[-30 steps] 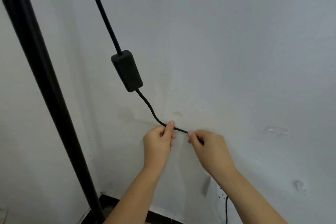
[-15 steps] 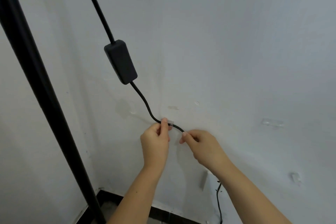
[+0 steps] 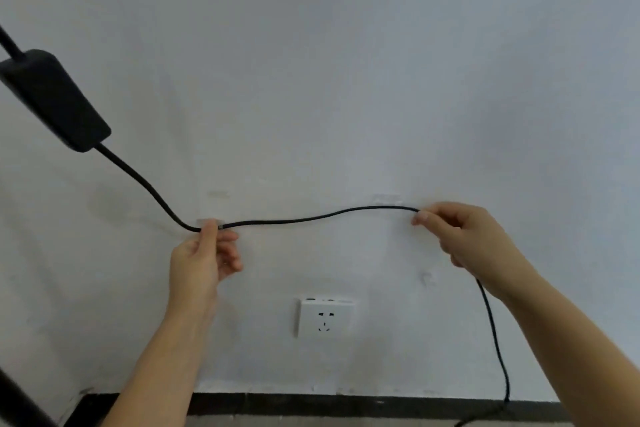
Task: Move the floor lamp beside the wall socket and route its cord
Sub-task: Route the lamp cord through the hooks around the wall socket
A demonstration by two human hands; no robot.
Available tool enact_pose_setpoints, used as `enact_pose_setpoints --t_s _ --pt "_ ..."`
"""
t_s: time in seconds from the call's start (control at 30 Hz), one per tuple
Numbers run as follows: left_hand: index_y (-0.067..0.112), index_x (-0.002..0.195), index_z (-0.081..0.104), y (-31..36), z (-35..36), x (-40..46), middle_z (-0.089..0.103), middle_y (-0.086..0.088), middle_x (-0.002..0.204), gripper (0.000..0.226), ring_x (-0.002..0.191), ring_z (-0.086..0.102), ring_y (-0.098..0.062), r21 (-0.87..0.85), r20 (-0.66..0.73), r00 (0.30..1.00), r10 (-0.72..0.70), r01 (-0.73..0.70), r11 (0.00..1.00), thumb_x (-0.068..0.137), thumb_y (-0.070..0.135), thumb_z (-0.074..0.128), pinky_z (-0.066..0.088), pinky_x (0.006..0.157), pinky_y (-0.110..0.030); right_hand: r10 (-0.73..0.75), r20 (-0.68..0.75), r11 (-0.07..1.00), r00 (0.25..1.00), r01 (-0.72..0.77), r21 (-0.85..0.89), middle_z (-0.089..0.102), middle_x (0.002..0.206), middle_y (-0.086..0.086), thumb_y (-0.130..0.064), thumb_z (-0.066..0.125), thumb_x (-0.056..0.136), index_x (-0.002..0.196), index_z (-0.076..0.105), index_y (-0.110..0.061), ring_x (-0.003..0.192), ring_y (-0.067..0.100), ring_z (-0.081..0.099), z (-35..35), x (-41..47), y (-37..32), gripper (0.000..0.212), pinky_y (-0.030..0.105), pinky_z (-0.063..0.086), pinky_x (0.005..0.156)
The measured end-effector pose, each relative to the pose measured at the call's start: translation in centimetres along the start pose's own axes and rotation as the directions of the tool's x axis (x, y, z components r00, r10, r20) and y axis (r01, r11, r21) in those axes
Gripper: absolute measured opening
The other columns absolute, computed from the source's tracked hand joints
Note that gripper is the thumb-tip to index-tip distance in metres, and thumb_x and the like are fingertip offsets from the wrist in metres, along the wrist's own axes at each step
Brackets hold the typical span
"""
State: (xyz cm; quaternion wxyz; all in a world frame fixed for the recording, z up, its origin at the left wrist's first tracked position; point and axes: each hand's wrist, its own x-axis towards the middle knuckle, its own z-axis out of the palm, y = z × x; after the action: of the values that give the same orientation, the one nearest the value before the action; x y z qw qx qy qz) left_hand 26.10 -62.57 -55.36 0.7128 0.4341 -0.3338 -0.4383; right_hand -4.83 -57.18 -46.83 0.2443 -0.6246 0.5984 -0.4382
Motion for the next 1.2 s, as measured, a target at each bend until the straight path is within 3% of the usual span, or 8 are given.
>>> enact_pose_setpoints --t_s 0.13,0.27,0.43,0.57,0.67,0.8,1.0,1.2 --pt "0.006 0.073 0.062 -0.3 -0.1 0.1 0.056 0.006 0.041 0.038 0.035 0.051 -0.008 -0.023 0.049 0.998 -0.028 0.029 0.999 0.097 0.031 0.046 0.046 0.038 -0.017 -0.109 -0.229 0.992 0.967 0.090 -0.091 0.065 0.059 -0.019 -0.029 0.061 0.089 0.072 0.070 -0.031 0.056 -0.003 0.052 0.4 0.1 -0.3 0.020 0.009 0.034 0.050" --pt "0.007 0.072 0.062 -0.4 0.1 0.2 0.055 0.006 0.040 0.040 0.036 0.052 -0.009 -0.012 0.050 0.999 -0.020 0.021 1.000 0.097 0.032 0.044 0.047 0.038 -0.018 -0.069 -0.237 0.991 0.969 0.039 -0.128 0.062 0.067 0.015 -0.031 0.058 0.088 0.069 0.071 -0.022 0.048 0.007 0.040 1.0 0.8 -0.7 0.024 0.020 0.032 0.047" --pt "0.007 0.071 0.061 -0.3 0.1 0.0 0.054 0.005 0.039 0.041 0.037 0.052 -0.010 0.021 0.039 0.999 -0.018 0.017 1.000 0.098 0.031 0.042 0.047 0.038 -0.018 0.022 -0.113 0.996 0.993 -0.031 -0.081 0.031 0.036 -0.010 -0.034 0.056 0.089 0.063 0.070 -0.021 0.033 0.008 0.026 0.8 1.1 0.5 0.032 0.015 0.022 0.036" --pt "0.007 0.071 0.062 -0.1 0.1 -0.1 0.055 0.007 0.039 0.039 0.037 0.052 -0.009 0.042 0.029 1.000 0.006 -0.008 0.999 0.097 0.029 0.043 0.049 0.039 -0.019 0.116 0.212 0.962 0.970 -0.163 0.219 0.026 0.047 -0.011 -0.033 0.049 0.096 0.079 0.069 -0.013 0.042 0.010 0.023 -0.1 0.7 3.2 0.033 0.017 0.024 0.039" --pt "0.008 0.070 0.061 -0.1 0.1 -0.1 0.055 0.007 0.038 0.039 0.035 0.052 -0.008 0.057 0.025 0.999 0.029 -0.030 0.998 0.097 0.029 0.041 0.048 0.039 -0.017 0.195 0.334 0.883 0.922 -0.313 0.348 0.033 0.056 -0.006 -0.033 0.052 0.091 0.084 0.066 -0.009 0.051 0.011 0.031 -2.1 -0.6 7.6 0.029 0.021 0.037 0.053" --pt "0.010 0.069 0.059 -1.1 0.2 0.1 0.055 0.007 0.038 0.038 0.035 0.052 -0.008 0.044 0.024 0.998 0.051 -0.052 0.998 0.097 0.028 0.040 0.048 0.039 -0.016 0.364 0.319 0.765 0.875 -0.476 0.435 0.046 0.062 -0.001 -0.026 0.052 0.091 0.084 0.066 -0.008 0.056 0.011 0.047 -2.5 -2.5 14.1 0.024 0.028 0.046 0.067" --pt "0.012 0.068 0.058 -1.8 0.3 0.3 0.054 0.008 0.038 0.037 0.036 0.051 -0.009 0.018 0.010 0.999 0.046 -0.046 0.999 0.095 0.030 0.040 0.049 0.041 -0.018 0.433 0.250 0.649 0.866 -0.492 0.580 0.067 0.074 0.005 -0.019 0.050 0.096 0.094 0.070 -0.004 0.070 0.018 0.065 2.2 -3.7 16.6 0.025 0.034 0.058 0.078" --pt "0.013 0.067 0.059 -1.7 0.4 0.3 0.054 0.008 0.038 0.037 0.036 0.051 -0.009 0.021 0.013 0.999 0.048 -0.048 0.999 0.094 0.030 0.041 0.049 0.041 -0.018 0.437 0.279 0.588 0.855 -0.506 0.631 0.072 0.075 0.004 -0.025 0.050 0.097 0.091 0.070 -0.008 0.071 0.020 0.070 3.6 -3.9 16.4 0.027 0.035 0.059 0.072"
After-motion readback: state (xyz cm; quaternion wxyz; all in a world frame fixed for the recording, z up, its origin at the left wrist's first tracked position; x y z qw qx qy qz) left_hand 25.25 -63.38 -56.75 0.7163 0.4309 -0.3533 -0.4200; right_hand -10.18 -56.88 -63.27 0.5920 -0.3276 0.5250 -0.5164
